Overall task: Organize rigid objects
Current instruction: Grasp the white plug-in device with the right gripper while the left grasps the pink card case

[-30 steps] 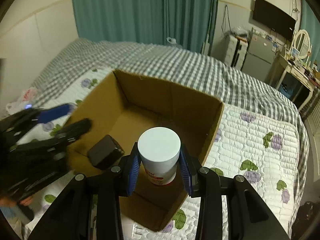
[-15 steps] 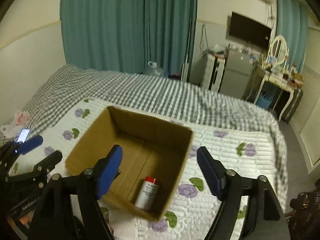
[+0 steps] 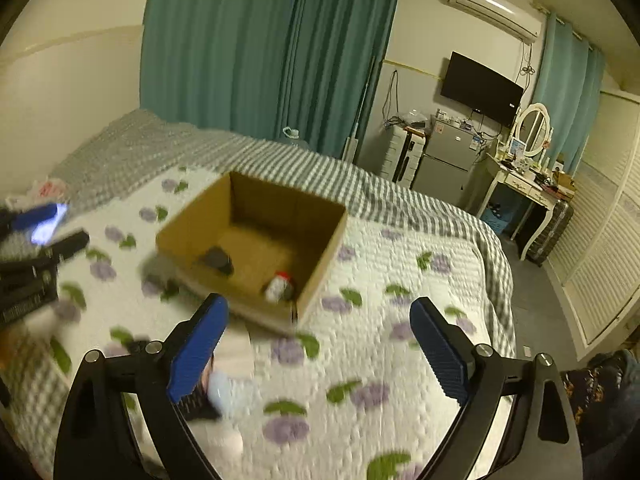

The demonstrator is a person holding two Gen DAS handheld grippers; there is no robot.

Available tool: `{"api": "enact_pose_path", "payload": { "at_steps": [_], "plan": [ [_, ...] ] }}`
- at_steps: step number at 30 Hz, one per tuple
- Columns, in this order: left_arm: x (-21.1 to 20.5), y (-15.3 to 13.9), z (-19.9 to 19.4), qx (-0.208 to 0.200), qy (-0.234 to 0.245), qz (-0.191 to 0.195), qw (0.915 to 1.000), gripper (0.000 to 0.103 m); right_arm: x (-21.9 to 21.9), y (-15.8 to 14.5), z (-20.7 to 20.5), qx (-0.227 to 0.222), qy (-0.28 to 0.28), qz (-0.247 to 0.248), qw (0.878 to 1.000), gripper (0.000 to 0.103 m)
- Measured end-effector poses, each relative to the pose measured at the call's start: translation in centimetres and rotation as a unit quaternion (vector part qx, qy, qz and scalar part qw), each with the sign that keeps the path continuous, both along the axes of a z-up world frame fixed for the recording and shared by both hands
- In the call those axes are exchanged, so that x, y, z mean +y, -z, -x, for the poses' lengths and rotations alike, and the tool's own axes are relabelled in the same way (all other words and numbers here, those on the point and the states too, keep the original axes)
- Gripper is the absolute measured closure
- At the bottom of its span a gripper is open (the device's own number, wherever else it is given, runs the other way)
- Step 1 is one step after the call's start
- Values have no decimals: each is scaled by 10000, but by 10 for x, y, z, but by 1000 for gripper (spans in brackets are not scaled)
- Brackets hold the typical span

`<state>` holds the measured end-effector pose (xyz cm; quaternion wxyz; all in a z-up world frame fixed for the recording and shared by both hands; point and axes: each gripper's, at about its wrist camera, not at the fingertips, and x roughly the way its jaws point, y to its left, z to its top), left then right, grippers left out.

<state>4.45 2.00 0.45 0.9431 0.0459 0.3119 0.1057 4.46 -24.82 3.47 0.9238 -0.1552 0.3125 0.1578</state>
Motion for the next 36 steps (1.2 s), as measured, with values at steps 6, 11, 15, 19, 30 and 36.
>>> {"api": "enact_pose_path", "payload": {
  "at_steps": [6,11,15,19,30,36],
  "plan": [
    [-3,43,19,392,-17,277,9988,36,5,61,28,802,-532,126,9953,10],
    [-6,65,22,667,30,298,9973,36,19,94,48,1201,-992,331,9872,10],
    [-5,69,22,735,53,330,9967,36,29,113,51,1378,-1096,543,9829,11],
    [-4,75,20,808,46,354,9961,36,38,125,48,1368,-1107,695,9819,11],
    [-3,88,14,1028,-13,457,9936,36,52,137,27,1519,-1127,728,9792,47],
    [-11,92,11,1130,62,464,9925,36,36,119,24,1419,-1067,213,9839,48]
  ]
}}
